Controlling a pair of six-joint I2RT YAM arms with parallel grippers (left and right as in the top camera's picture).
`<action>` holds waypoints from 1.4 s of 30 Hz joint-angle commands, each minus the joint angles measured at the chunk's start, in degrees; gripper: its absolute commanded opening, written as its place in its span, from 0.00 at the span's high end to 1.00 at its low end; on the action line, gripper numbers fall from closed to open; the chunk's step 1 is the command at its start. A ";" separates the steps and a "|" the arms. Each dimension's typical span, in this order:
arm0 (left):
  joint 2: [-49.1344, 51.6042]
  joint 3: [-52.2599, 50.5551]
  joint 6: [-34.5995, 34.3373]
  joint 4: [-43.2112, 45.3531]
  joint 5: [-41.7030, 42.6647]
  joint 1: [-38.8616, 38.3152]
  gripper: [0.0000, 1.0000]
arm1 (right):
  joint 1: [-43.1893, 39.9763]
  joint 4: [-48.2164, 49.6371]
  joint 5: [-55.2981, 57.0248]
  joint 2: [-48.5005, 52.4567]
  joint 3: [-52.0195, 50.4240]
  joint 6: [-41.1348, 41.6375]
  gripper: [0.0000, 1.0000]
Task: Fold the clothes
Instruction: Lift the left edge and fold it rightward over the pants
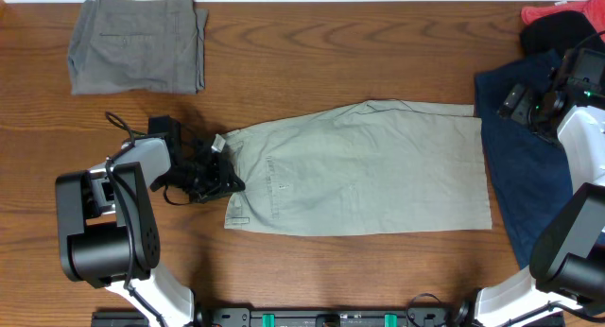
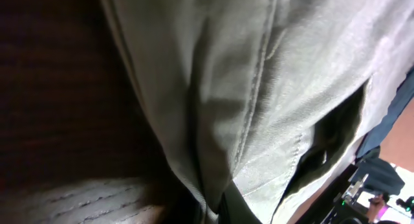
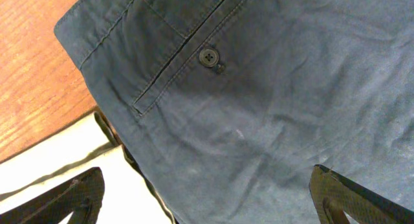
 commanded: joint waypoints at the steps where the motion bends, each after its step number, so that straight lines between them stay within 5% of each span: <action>1: 2.43 -0.83 -5.29 -1.03 -17.62 -0.22 0.94 | -0.07 -0.04 0.35 -1.31 0.59 -0.59 0.01; 18: 0.72 27.80 -8.92 -29.77 -33.97 2.40 0.94 | -0.07 -0.07 0.35 -1.31 0.59 -0.59 0.01; 36: -11.10 58.34 -7.21 -55.21 -39.63 -0.31 0.94 | -0.07 -0.07 0.35 -1.31 0.59 -0.59 0.01; 42: -11.17 60.89 -7.23 -57.22 -37.86 -1.18 0.94 | -0.07 -0.07 0.35 -1.31 0.59 -0.59 0.01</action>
